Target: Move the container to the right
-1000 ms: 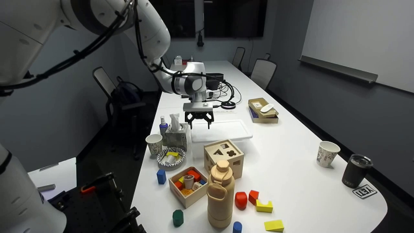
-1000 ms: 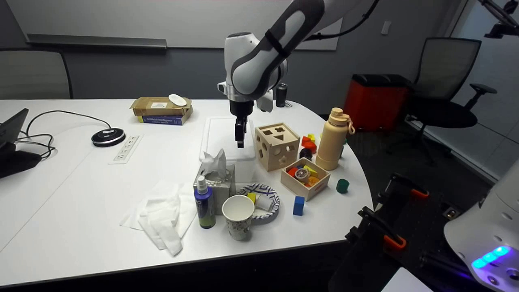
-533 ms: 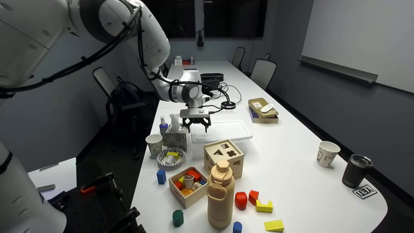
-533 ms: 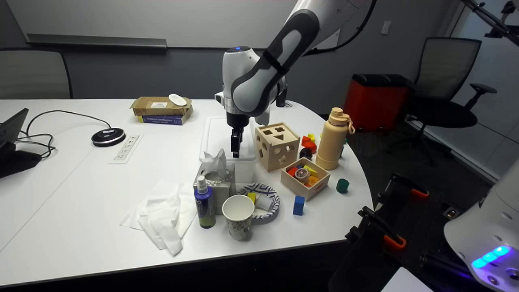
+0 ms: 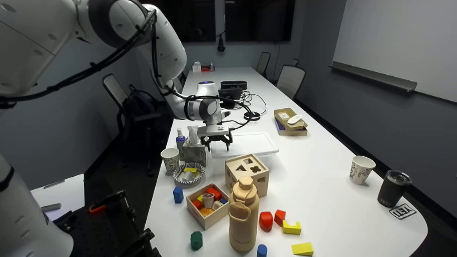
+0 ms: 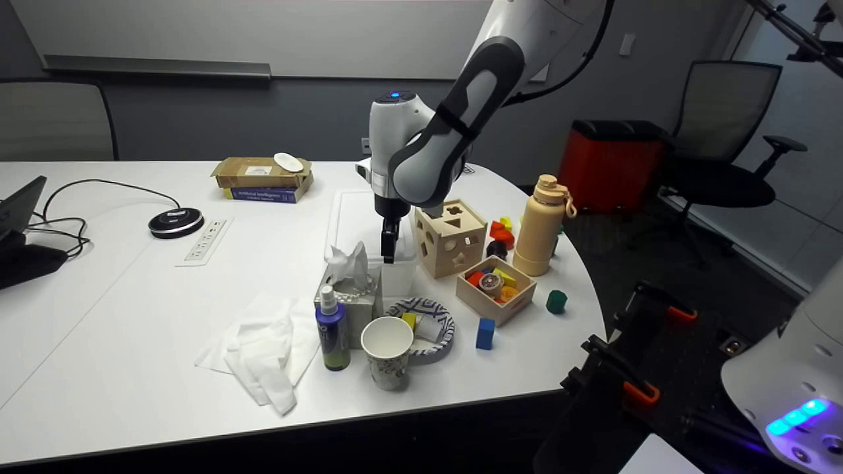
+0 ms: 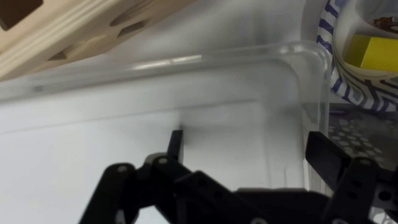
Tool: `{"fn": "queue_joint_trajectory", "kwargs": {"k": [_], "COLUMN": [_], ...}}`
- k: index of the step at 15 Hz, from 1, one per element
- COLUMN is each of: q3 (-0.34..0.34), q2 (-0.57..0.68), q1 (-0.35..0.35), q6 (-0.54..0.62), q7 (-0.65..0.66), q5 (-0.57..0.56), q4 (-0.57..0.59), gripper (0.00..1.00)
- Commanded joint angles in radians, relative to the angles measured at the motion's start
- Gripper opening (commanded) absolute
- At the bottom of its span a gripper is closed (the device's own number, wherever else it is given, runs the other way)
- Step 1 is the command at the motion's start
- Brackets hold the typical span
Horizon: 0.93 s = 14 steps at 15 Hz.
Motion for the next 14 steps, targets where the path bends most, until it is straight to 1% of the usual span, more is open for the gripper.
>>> {"fn": "queue_joint_trajectory", "kwargs": {"k": [1,6,10,14], "q3": [-0.037,-0.062,-0.084,-0.103], "q2": [-0.021,-0.019,-0.018,-0.009], "q1": [0.028,0.043,0.05,0.053], "q6": [0.053,0.08,0.114,0.125], "q7": [0.057,0.087,0.136,0.179], "q5": [-0.035,-0.037,-0.027,-0.017], "q4": [-0.045,-0.051,-0.057,-0.033], "gripper": [1.0,1.0,1.0,1.0]}}
